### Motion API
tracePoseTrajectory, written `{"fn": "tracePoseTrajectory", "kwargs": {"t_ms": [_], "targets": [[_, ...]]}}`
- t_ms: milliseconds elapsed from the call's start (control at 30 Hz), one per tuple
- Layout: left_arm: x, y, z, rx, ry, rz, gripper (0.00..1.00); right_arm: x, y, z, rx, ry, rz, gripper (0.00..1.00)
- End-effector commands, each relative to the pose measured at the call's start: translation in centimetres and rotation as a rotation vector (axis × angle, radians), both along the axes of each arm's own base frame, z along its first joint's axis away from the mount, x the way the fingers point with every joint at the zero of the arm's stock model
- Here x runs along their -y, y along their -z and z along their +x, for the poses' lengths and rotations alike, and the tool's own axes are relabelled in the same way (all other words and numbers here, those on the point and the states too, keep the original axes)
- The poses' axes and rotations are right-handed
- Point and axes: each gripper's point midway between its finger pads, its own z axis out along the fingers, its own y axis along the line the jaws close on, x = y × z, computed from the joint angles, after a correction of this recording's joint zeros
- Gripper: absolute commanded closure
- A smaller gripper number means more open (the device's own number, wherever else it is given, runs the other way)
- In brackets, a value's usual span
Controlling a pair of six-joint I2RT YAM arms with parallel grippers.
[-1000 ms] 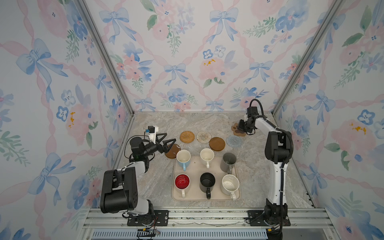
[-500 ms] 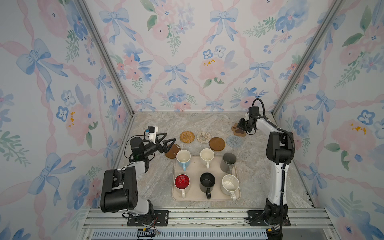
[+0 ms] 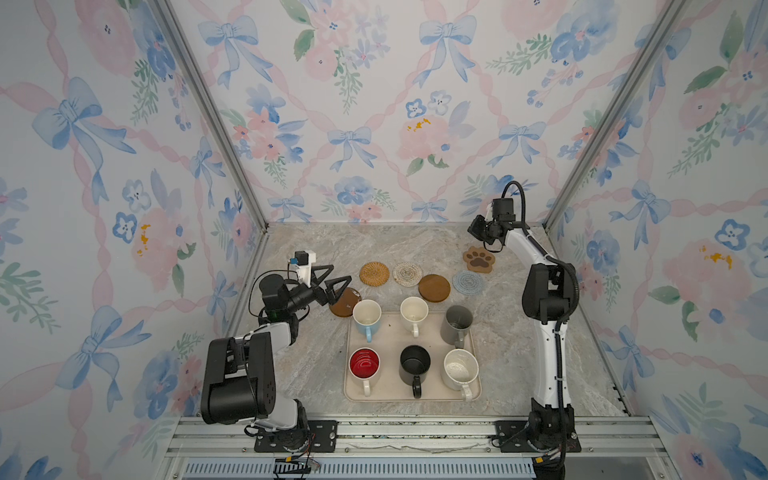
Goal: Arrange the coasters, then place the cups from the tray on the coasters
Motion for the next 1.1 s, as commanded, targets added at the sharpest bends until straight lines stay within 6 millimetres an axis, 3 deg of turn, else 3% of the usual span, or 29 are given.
{"fn": "tracePoseTrajectory", "kwargs": {"t_ms": [0, 467, 1067], "targets": [[-0.3, 0.0, -0.1, 0.003, -0.015, -0.011, 0.02, -0.8, 0.7, 0.4, -0.018, 0.002, 0.022, 1.00], [-0.5, 0.1, 0.2, 0.001, -0.028, -0.018, 0.02, 0.0, 4.6, -1.3, -0.147, 0.027, -0.031, 1.00], [-0.5, 0.2, 0.4, 0.001, -0.028, -0.029, 0.02, 0.9, 6.8, -3.2, -0.257, 0.022, -0.076, 1.00]]}}
